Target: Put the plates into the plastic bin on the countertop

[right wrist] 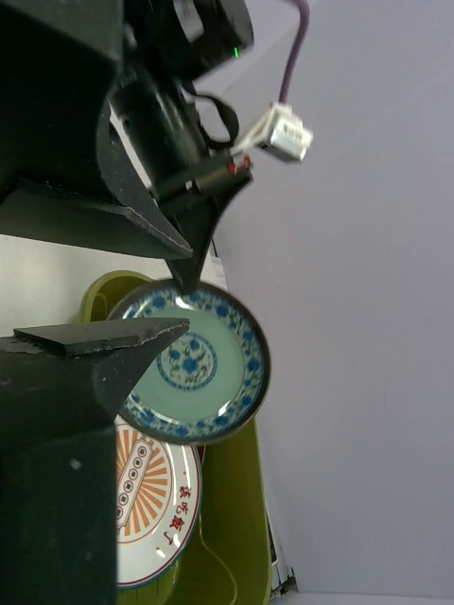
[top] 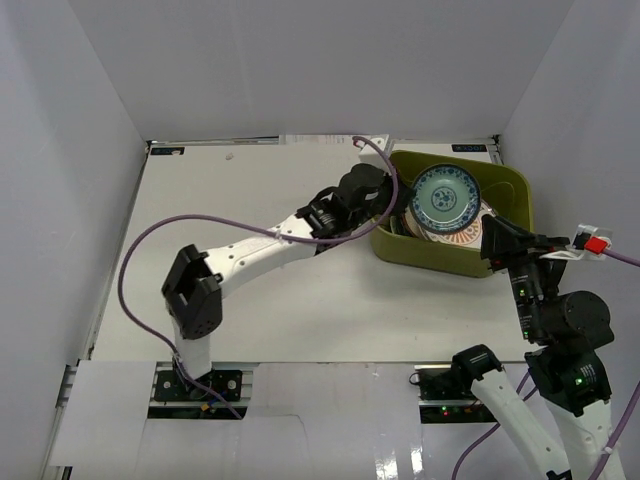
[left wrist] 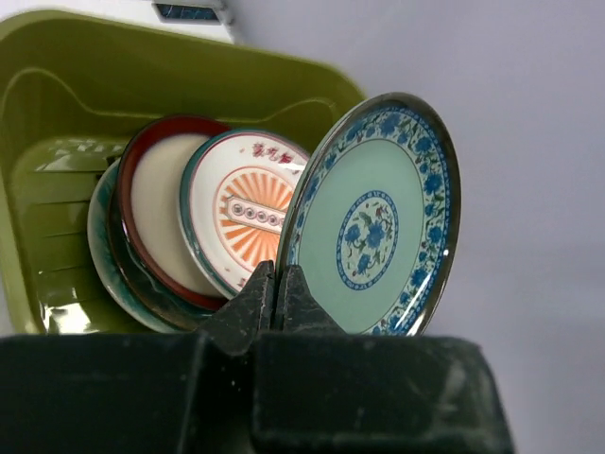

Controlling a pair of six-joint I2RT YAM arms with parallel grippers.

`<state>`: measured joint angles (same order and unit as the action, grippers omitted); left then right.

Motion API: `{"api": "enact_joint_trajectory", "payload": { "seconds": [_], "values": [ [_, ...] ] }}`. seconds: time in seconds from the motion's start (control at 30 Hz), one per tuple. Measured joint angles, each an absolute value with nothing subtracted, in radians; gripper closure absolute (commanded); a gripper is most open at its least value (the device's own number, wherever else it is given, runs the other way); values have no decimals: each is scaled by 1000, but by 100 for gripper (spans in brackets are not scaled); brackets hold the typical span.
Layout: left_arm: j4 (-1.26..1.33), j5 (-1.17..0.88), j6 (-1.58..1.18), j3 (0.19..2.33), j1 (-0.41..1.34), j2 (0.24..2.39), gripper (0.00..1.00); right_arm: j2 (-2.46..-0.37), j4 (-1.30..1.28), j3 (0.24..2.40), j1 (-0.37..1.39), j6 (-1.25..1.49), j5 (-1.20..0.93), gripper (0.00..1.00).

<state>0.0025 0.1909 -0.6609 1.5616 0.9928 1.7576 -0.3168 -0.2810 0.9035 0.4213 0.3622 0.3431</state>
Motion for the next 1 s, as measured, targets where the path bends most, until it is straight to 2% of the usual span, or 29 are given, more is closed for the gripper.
{"api": "enact_joint_trajectory", "payload": {
  "seconds": [0.33,0.37,0.4,0.47,0.5,0.57,0.6,0.8,0.93,1.0],
  "values": [
    [-223,107,-626,2057,937,2239,100,-309,-289,916,421,330,391,62],
    [-235,100,-626,2090,936,2270,94,-309,-289,917,421,329,390,62],
    [-245,94,-625,2106,933,2289,77,-310,-290,916,421,328,390,62],
    [-270,80,-621,2122,928,2313,56,-316,-290,916,421,326,387,62],
    [-276,75,-618,2124,926,2318,31,-321,-290,916,421,325,385,62],
    [-292,70,-611,2124,923,2317,8,-330,-290,916,421,325,381,62],
    [-292,66,-603,2124,921,2315,2,-335,-291,916,421,325,378,62],
    [-274,70,-557,2068,920,2223,2,-352,-292,916,421,327,347,57],
    [-234,80,-500,1906,920,2013,2,-369,-297,916,421,334,313,42],
    [-207,94,-469,1821,920,1880,2,-380,-297,916,421,337,284,24]
  ]
}}
